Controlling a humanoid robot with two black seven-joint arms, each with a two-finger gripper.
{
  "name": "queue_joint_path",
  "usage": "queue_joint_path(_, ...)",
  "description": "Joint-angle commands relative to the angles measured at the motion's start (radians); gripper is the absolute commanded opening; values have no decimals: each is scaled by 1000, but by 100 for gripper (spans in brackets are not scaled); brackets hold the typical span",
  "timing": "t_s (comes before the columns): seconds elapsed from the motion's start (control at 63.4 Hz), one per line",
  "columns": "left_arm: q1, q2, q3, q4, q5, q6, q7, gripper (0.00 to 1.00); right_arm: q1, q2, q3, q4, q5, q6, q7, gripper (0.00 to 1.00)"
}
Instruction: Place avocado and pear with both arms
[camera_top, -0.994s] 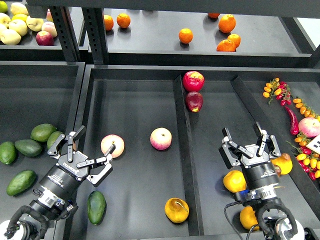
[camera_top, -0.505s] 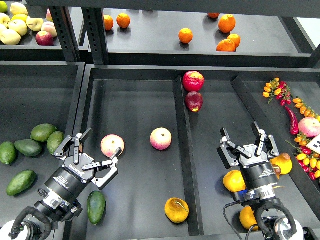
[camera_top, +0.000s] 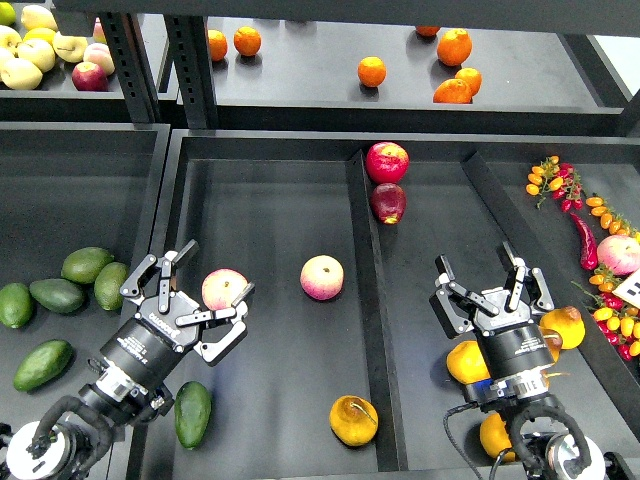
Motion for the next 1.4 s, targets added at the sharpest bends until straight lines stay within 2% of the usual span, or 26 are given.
queue_joint_path(0.0,-92,59,71,4,30,40,15,100,7,0,0,-2,0,-19,0,100)
queue_joint_path(0.205,-255,162,253,25,177,56,52,100,3,0,14,-5,2,-19,2,100)
queue_joint_path(0.457,-292,286,325,8,251,86,70,100,-5,0,35,-5,9,-17,8,100)
queue_joint_path(0.584,-385,380,405,2,251,70,70,100,-5,0,35,0,15,-16,9,100)
queue_joint_path(0.694,-499,435,512,10,250,19,70,100,-6,0,35,8,17,3,11,100)
queue_joint_path(0.836,-620,526,686,-1,251,-110,70,100,-8,0,46,17,17,27,11,100)
queue_joint_path(0.899,-678,566,779,-6,254,-111,70,100,-9,0,72,26,15,26,11,100)
queue_joint_path(1.041,-781,593,960,-9,323,-111,70,100,-17,0,95,26,14,21,11,100)
queue_joint_path(1.388,-991,557,1247,-2,458,-111,70,100,-20,0,98,40,14,26,9,100)
